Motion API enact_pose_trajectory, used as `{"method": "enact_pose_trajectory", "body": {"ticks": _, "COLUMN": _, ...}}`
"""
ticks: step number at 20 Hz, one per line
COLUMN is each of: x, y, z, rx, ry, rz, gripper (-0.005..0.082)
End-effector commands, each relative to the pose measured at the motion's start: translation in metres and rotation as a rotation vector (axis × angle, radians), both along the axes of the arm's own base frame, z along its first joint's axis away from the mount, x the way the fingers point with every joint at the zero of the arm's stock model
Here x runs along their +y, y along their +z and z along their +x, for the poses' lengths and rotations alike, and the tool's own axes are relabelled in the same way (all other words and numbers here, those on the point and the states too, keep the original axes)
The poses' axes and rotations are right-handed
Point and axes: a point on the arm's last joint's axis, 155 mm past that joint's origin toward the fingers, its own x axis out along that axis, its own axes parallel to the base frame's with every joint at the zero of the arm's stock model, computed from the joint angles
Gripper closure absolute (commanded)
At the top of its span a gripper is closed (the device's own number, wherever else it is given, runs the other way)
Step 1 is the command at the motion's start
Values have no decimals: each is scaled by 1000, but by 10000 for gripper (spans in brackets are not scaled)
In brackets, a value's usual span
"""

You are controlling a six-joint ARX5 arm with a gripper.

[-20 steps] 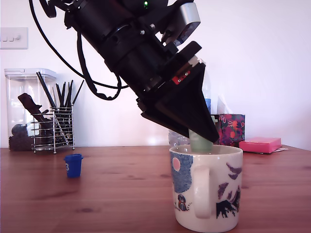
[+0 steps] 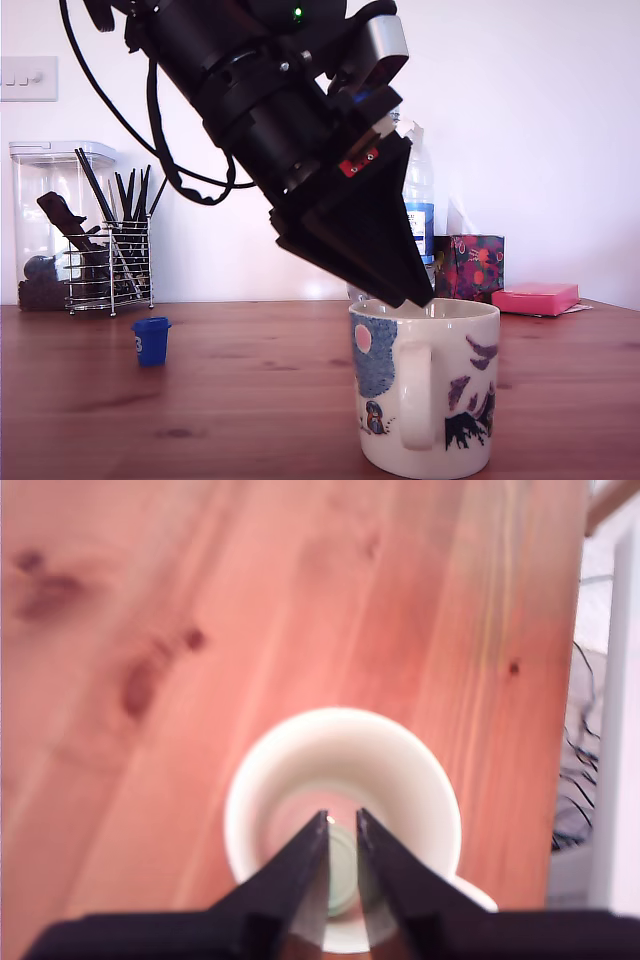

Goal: Pick up the coffee capsules from the table one by one and drop them inside the nearest coffee cup

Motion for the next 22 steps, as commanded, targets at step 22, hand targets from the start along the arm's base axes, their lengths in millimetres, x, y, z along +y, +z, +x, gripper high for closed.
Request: {"method": "enact_pose_trajectory", "body": {"ticks": 22, "x": 183, "y": 40, "z": 65, "rx": -370, "ry": 617, "rz": -389, "gripper": 789}}
